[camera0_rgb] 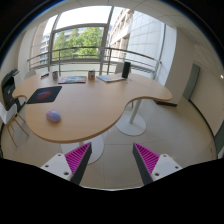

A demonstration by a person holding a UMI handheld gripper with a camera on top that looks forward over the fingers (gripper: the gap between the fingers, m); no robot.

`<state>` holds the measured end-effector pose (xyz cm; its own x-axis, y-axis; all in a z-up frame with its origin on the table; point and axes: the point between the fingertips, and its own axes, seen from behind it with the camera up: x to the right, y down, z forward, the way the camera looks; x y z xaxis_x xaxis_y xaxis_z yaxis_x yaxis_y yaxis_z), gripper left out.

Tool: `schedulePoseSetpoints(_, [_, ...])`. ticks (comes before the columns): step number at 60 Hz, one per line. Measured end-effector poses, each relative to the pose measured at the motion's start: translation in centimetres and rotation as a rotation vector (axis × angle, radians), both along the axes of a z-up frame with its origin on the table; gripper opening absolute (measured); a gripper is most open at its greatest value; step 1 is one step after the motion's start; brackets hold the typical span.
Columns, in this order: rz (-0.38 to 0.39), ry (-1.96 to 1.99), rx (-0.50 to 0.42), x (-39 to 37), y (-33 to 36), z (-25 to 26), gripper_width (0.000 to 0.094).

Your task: Arrange mouse

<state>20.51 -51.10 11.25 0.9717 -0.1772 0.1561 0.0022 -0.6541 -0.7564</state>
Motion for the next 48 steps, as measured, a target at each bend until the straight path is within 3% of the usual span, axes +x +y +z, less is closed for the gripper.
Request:
schedulePoseSetpoints(10, [0.056,0.065,-0.027,-9.1,0.8,-4.0,0.0843])
schedulePoseSetpoints(25, [0.177,0.065,0.000,-19.1,9.7,-8.3,0.0844])
schedulePoseSetpoints(48, [0.198,0.094,-0.015,-24.2,23.4,-12.6,0.0842])
